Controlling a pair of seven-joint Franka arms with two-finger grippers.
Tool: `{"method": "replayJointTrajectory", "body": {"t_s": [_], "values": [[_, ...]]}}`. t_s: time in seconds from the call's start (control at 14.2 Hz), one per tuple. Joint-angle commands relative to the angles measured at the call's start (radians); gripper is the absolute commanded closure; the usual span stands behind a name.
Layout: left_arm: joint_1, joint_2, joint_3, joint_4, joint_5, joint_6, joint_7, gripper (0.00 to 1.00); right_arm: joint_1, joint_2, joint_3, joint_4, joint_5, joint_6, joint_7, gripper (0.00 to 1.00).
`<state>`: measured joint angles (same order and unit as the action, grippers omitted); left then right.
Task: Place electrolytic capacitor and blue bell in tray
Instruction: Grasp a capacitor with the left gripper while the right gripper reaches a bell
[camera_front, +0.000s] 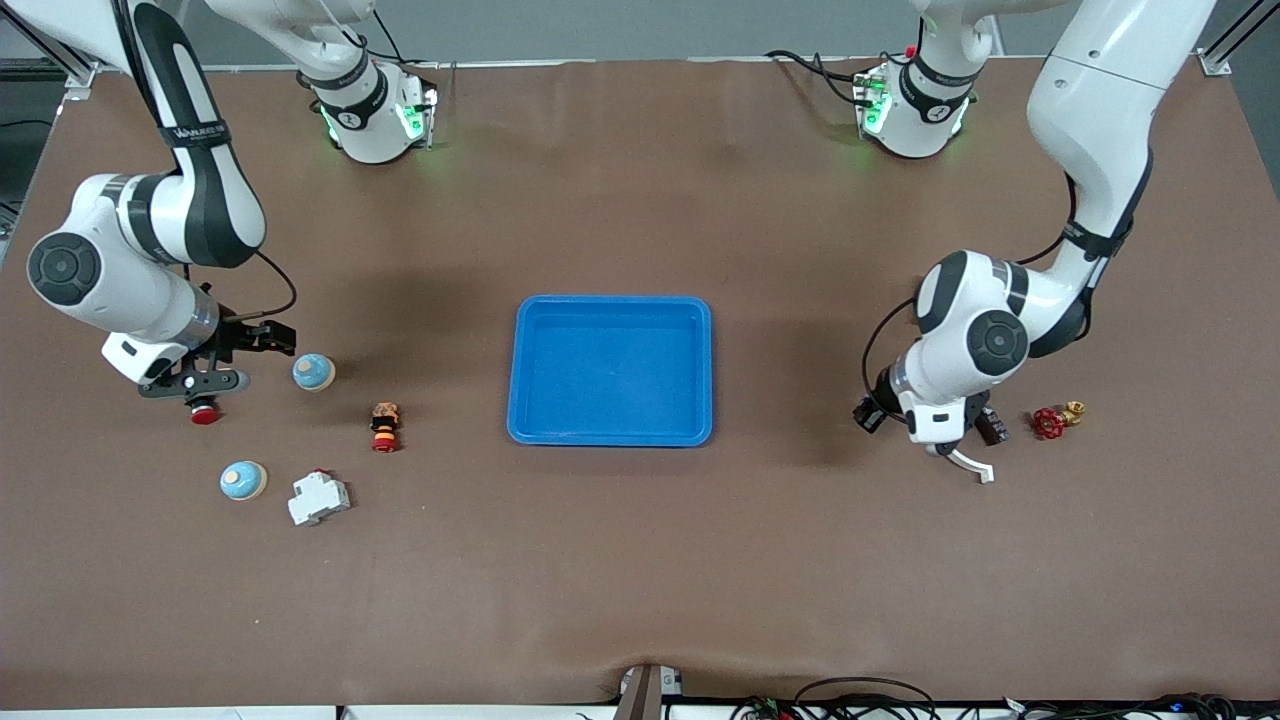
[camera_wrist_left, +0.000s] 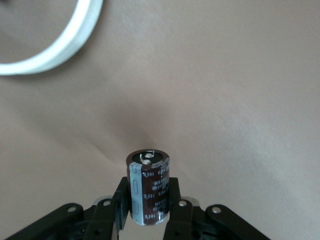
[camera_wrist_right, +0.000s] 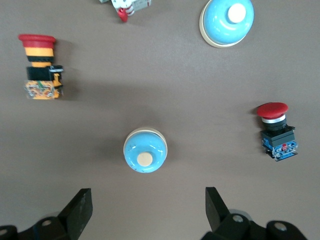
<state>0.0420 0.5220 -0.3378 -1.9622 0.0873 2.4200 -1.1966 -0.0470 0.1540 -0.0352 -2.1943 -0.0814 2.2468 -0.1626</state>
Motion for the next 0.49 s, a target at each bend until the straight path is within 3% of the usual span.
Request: {"method": "replayJointTrajectory", "body": {"t_s": [0.0,0.42], "values": [[-0.005,-0.026,0.003,0.000,0.020,-0.027,-0.031,1.00,-0.028,0.007,0.008,-0.045,-0.023,0.066,-0.023,0.00],[-0.001,-0.046,0.008,0.002,0.043,-0.053,-0.028,1.00,-0.030,0.047,0.009,-0.108,-0.023,0.189,-0.023,0.00]]}}
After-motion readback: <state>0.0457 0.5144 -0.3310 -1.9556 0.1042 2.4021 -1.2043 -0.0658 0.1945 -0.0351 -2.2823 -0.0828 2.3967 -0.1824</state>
